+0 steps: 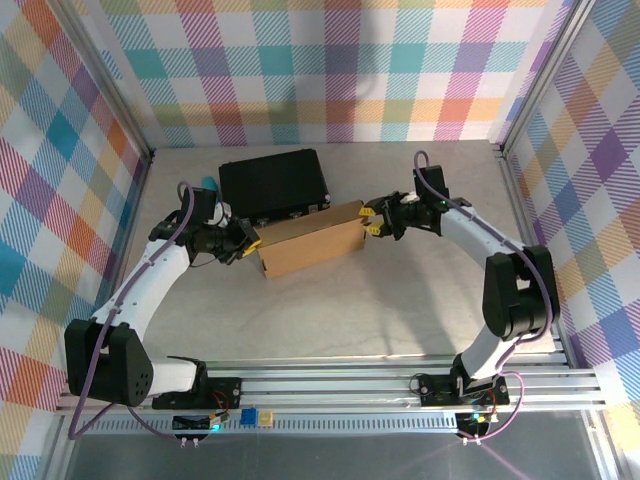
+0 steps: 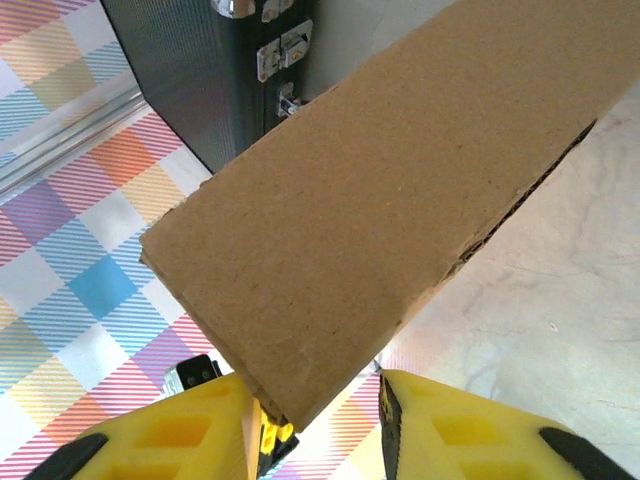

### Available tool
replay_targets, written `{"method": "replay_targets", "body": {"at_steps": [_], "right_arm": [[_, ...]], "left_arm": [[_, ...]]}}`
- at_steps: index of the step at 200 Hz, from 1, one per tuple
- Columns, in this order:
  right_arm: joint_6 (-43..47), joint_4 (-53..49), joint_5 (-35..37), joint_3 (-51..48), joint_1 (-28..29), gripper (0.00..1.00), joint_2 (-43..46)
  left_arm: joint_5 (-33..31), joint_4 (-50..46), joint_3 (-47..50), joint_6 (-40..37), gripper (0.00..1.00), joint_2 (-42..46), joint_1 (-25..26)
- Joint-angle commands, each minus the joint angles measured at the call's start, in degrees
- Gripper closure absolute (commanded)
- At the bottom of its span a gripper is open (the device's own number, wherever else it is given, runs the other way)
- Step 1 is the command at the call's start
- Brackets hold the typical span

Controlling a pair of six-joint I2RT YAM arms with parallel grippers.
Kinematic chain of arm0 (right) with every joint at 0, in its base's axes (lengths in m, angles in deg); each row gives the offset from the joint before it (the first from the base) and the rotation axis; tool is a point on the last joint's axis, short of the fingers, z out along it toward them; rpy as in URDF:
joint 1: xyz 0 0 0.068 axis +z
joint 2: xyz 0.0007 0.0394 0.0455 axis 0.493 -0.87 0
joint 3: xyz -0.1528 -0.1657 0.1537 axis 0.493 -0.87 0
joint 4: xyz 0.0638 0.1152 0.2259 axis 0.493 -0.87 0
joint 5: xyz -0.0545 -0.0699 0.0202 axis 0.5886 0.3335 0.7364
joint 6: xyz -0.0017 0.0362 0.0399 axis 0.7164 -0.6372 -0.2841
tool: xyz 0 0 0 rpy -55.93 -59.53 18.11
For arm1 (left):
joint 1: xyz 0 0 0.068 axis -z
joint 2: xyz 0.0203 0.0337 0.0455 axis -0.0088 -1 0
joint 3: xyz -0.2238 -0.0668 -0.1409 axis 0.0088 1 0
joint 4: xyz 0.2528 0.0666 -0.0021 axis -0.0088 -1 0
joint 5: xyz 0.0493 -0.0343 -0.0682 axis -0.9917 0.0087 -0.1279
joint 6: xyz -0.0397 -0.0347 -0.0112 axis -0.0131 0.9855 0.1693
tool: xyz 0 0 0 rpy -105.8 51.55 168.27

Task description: Fold the paper box

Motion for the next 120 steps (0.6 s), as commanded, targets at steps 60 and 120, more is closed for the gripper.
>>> {"method": "replay_targets", "body": {"at_steps": [60, 120], "right_arm": [[11.37, -17.55, 5.88, 0.71, -2.32, 0.76, 4.52], [17.30, -18.37, 5.29, -8.74, -5.36, 0.75, 11.35]], "left_arm": [[-1.91, -6.22, 0.30, -4.69, 0.84, 0.96, 5.11], [-4.37, -6.73, 4.87, -3.80, 0.80, 5.48, 10.88]]}}
